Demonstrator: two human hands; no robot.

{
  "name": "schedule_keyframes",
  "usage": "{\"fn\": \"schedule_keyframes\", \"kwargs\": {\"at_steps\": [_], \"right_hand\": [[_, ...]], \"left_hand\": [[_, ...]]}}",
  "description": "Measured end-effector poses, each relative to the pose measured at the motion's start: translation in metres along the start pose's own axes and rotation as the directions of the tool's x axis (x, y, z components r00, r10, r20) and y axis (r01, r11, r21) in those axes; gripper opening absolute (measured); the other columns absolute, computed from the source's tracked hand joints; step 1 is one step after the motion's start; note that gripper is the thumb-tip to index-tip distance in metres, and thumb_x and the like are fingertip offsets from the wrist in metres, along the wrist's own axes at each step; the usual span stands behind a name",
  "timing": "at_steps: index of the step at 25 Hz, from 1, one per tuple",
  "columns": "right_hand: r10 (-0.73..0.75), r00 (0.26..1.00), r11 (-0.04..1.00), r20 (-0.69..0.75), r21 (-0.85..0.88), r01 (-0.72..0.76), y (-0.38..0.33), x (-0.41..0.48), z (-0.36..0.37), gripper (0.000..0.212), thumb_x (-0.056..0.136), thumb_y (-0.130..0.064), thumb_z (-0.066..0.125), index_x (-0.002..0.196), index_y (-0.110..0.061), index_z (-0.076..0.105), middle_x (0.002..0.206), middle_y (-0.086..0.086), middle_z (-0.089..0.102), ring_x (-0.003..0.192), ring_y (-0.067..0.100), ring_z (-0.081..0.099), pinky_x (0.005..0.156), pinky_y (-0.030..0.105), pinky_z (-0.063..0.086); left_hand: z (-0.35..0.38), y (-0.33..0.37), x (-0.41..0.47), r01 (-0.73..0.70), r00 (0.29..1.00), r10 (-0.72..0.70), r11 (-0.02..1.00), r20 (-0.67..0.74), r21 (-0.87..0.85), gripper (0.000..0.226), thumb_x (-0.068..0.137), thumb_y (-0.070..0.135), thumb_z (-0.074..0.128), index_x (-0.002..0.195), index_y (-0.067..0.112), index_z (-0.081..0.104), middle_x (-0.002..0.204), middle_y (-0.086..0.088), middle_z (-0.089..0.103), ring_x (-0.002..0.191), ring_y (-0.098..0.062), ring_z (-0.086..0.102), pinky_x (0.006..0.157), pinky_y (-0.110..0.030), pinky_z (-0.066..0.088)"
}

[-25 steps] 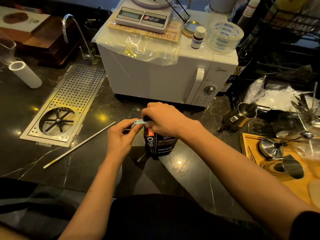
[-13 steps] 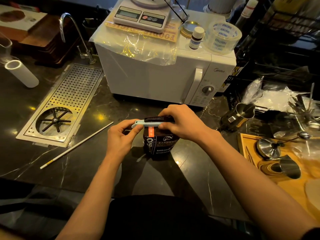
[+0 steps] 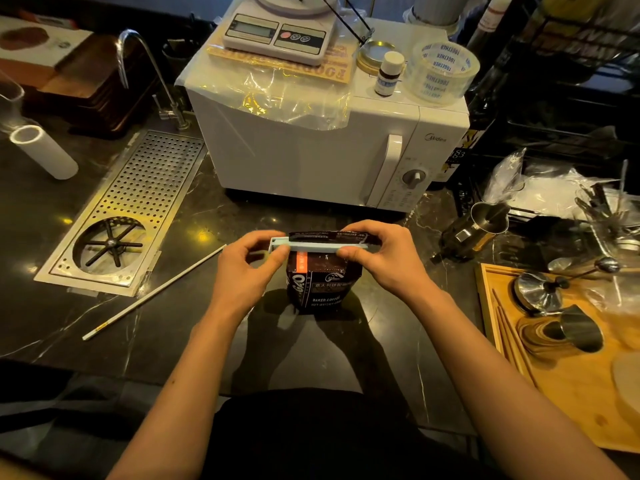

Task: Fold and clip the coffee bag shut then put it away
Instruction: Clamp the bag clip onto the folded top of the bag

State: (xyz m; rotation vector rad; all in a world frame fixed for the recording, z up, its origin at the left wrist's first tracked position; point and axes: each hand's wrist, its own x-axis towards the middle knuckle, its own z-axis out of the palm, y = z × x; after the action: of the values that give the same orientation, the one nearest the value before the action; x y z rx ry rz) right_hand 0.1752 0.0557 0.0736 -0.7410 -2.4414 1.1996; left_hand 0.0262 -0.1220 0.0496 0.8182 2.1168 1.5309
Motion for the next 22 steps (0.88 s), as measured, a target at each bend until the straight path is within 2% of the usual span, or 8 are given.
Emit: {"fn": "schedule_keyframes", "kwargs": {"at_steps": [3,6,9,14,19,22], "right_hand": [[-0.05,0.999,0.999,0.013,0.012,0.05,-0.001,-0.004,0.002,0.026,0.081,-0.02,0.077,0.106,-0.018,0.071,0.097,-0.009,0.07,0.095,0.004,0.065,0.084,0.02,0.052],[-0.104,0.995,0.994,-0.007,0.033,0.105,-0.007,-0.005,0.006,0.02,0.086,-0.018,0.072,0.105,-0.017,0.071,0.098,-0.005,0.07,0.095,0.003,0.064,0.084,0.016,0.048],[-0.127,0.989,0.992,-0.071,0.013,0.129,-0.014,-0.001,0.009,0.011,0.088,-0.016,0.068,0.098,-0.016,0.072,0.092,-0.007,0.068,0.089,0.003,0.063,0.08,0.013,0.046],[-0.152,0.984,0.988,-0.096,-0.049,0.148,-0.015,0.001,0.016,0.006,0.088,-0.015,0.067,0.093,-0.017,0.071,0.088,-0.008,0.066,0.085,0.004,0.061,0.078,0.017,0.048],[-0.152,0.98,0.988,-0.127,-0.059,0.145,-0.014,-0.002,0.02,0.006,0.086,-0.014,0.067,0.087,-0.019,0.069,0.084,-0.009,0.065,0.082,0.009,0.063,0.076,0.032,0.053],[-0.105,0.977,0.993,-0.187,-0.069,0.094,-0.014,-0.001,0.026,0.009,0.083,-0.018,0.065,0.081,-0.026,0.066,0.081,-0.011,0.065,0.08,0.011,0.062,0.072,0.043,0.053]], "left_hand": [[0.004,0.018,0.008,-0.194,0.98,0.184,0.966,0.074,0.173,0.031,0.082,0.027,0.074,0.112,0.025,0.068,0.105,0.008,0.068,0.103,-0.005,0.061,0.091,-0.024,0.049],[0.017,0.03,0.015,-0.331,0.942,0.312,0.924,0.125,0.192,0.015,0.083,0.02,0.074,0.097,0.017,0.075,0.091,0.004,0.069,0.089,-0.008,0.064,0.081,-0.031,0.053],[0.02,0.029,0.016,-0.345,0.938,0.33,0.917,0.108,0.198,0.011,0.083,0.019,0.073,0.093,0.015,0.075,0.089,0.003,0.069,0.086,-0.009,0.064,0.079,-0.032,0.054],[0.022,0.031,0.017,-0.358,0.934,0.345,0.911,0.097,0.206,0.005,0.083,0.015,0.073,0.088,0.014,0.074,0.085,0.003,0.068,0.082,-0.009,0.063,0.074,-0.026,0.051],[0.025,0.028,0.016,-0.362,0.932,0.351,0.909,0.087,0.205,0.003,0.082,0.013,0.071,0.084,0.011,0.073,0.082,0.002,0.068,0.079,-0.011,0.063,0.072,-0.029,0.051],[0.026,0.027,0.015,-0.342,0.939,0.332,0.925,0.087,0.163,0.003,0.082,0.015,0.073,0.085,0.014,0.074,0.082,0.004,0.069,0.08,-0.009,0.064,0.073,-0.025,0.051]]}}
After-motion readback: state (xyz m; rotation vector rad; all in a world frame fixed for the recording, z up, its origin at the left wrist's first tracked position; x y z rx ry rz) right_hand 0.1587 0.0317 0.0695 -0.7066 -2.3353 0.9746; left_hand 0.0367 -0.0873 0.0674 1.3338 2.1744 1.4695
